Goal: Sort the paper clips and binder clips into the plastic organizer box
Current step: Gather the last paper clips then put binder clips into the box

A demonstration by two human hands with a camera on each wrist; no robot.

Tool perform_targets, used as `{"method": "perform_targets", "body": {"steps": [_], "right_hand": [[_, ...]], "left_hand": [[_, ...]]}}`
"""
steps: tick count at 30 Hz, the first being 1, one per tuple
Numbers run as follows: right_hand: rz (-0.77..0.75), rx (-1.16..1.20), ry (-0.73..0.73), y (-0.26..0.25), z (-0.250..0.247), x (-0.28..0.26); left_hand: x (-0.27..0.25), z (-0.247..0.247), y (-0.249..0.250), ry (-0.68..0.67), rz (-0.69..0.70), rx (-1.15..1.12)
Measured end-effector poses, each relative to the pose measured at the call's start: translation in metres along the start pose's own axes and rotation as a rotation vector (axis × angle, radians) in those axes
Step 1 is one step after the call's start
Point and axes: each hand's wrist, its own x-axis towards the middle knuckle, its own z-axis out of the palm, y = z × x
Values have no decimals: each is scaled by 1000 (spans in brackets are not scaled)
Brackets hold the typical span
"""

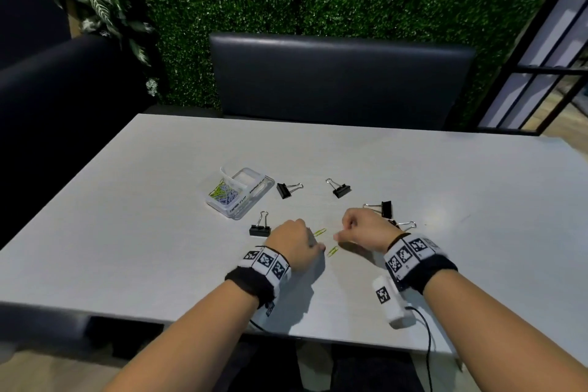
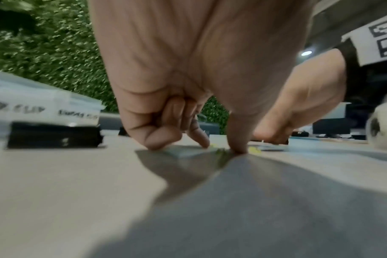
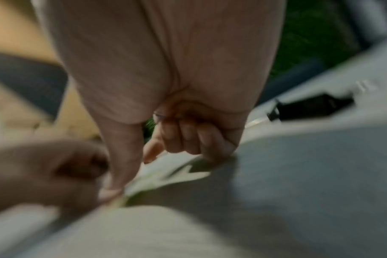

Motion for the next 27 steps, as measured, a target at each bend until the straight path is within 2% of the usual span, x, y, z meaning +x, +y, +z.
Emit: {"method": "perform_targets", "body": {"steps": [1, 3, 6, 9, 12, 14, 16, 18, 19, 21, 22, 24, 27], "right_hand": [[-73, -208, -51, 0, 3, -1], [-149, -432, -125, -3, 7, -5], [-153, -543, -148, -8, 13, -4], [-82, -665, -193, -19, 19, -6], [-24, -651, -218, -16, 17, -8], [-8, -493, -189, -12, 13, -10], [35, -70, -83, -9, 9, -15], [133, 392, 37, -6, 5, -16], [164, 519, 67, -6, 1, -17], [186, 652, 94, -7, -5, -18], [184, 685, 103, -7, -7, -18], [187, 729, 118, -3, -9, -15], [262, 741, 94, 0, -8, -10]], "left_hand": [[1, 3, 2, -6, -4, 34], [5, 4, 8, -32, -29, 76], [8, 0, 16, -100, -86, 97], [7, 0, 20, -149, -76, 148], [1, 3, 21, -174, -49, 171], [1, 4, 18, -160, -17, 133], [1, -1, 14, -90, 10, 6], [5, -6, 10, -6, -52, -373], [6, -9, 9, -9, -78, -595], [10, -17, 12, -46, -79, -923], [13, -20, 14, -67, -93, -991], [21, -27, 15, -92, -116, -935], [28, -31, 16, -88, -19, -352]]}}
